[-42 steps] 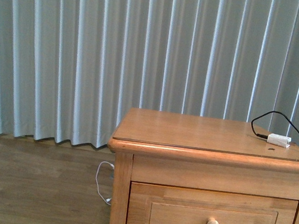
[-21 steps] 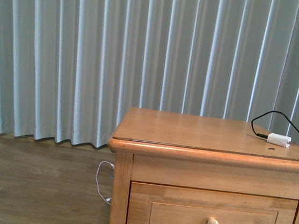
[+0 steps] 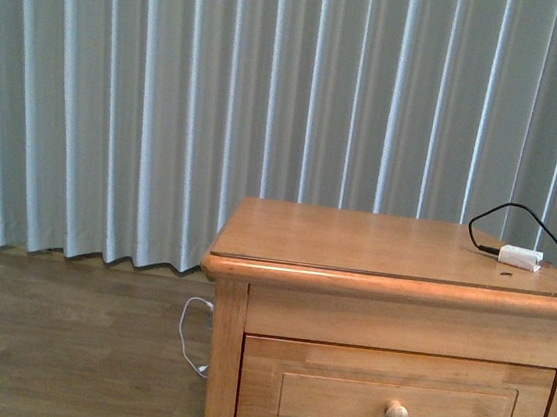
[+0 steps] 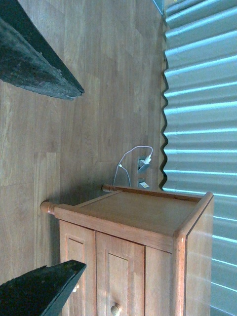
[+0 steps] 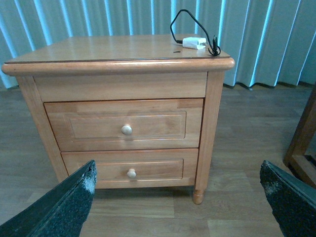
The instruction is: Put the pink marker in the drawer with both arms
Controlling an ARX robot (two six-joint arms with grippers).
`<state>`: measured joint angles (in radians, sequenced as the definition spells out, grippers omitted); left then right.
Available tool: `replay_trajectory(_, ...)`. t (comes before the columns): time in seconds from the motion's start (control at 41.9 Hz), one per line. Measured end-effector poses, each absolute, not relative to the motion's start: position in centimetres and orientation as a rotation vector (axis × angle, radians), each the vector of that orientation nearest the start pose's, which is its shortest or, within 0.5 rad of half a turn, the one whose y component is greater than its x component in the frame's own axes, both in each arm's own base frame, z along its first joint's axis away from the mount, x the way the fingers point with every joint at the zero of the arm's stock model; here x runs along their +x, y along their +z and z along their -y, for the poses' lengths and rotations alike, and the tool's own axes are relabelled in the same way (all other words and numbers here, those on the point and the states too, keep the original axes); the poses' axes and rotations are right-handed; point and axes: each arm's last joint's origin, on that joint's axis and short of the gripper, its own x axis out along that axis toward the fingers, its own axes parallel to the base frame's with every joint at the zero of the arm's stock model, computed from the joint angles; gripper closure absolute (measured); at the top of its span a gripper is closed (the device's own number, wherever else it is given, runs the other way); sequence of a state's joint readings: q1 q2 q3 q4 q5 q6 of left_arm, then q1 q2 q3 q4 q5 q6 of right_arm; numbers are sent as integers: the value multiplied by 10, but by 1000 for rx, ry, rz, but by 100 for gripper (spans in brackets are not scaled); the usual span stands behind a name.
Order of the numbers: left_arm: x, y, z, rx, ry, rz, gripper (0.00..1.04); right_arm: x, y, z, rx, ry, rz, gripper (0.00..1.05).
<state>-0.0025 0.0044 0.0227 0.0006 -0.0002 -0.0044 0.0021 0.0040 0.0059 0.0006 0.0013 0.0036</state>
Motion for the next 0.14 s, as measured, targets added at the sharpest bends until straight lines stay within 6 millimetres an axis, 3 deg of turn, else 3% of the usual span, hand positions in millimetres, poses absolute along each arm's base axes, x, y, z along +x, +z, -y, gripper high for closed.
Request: replay_trajectory(0.143, 97, 171, 0, -4, -2, 19, 6, 98, 165, 0, 3, 0, 2, 9)
